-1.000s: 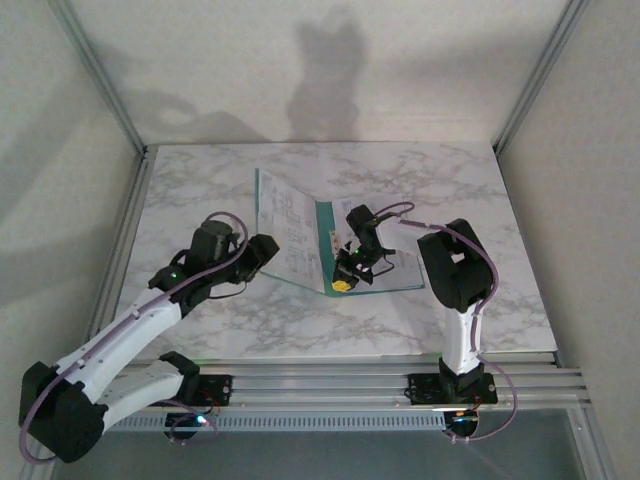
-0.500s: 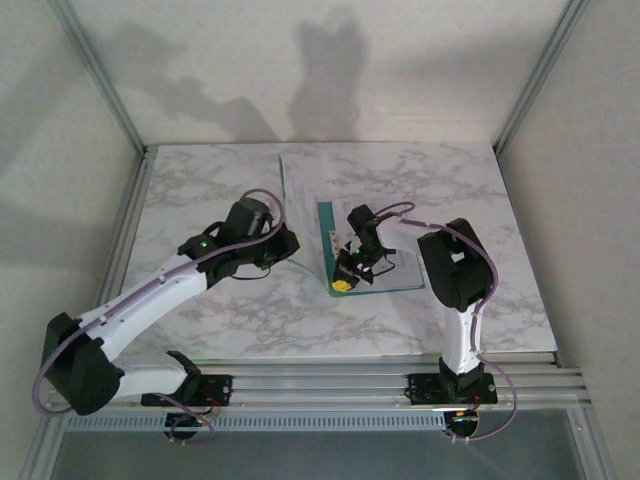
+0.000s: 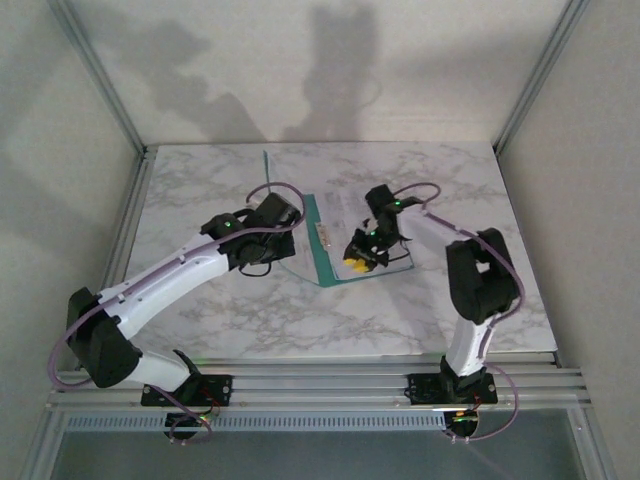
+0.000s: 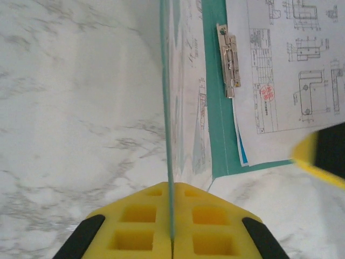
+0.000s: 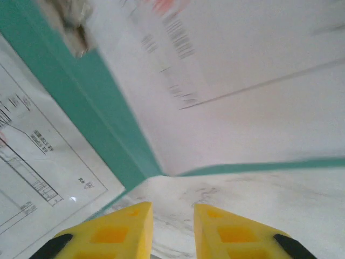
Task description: Put the files into the folder
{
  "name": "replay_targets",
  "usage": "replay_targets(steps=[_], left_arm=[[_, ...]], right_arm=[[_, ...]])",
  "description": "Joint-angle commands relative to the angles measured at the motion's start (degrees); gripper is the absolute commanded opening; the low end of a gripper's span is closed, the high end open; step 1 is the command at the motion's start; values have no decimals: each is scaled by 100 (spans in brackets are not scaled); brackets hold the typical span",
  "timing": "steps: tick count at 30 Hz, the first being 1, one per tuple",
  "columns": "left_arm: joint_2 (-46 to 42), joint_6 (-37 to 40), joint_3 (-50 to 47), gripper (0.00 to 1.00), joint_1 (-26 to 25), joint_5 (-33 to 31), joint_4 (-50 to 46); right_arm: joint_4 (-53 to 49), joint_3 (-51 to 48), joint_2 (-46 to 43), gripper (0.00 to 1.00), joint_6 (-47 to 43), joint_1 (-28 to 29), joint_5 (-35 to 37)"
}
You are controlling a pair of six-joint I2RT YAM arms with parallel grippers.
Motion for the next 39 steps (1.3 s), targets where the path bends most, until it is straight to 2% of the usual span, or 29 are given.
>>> replay_targets(steps=[1,5,11,18,23,31,39], left_arm=[[-20,503,291,0,38,-746,-712],[84,970,506,0,76,-887,-1116],[498,1341,1095,2,93,-960,-1392],[1126,992,1929,33,-66,-3,-555],[1629,748,2284,36,-209,784,91],[2481,504,2377,51,-524,2332,1712],[3365,261,2031,52,-578,2911,2754]], right_arm=[[-90,-332,-326,26,0,-561,391],[30,-442,-223,23,-98,-1106,622],[57,-164,462,12,2,-1106,790],[-101,-253,909,5,121,-1033,957],[-101,-420,903,4,143,-1034,1028],[-156,-570,660,4,199,-1049,1284],[-393,-789,-579,8,596,-1056,2440]])
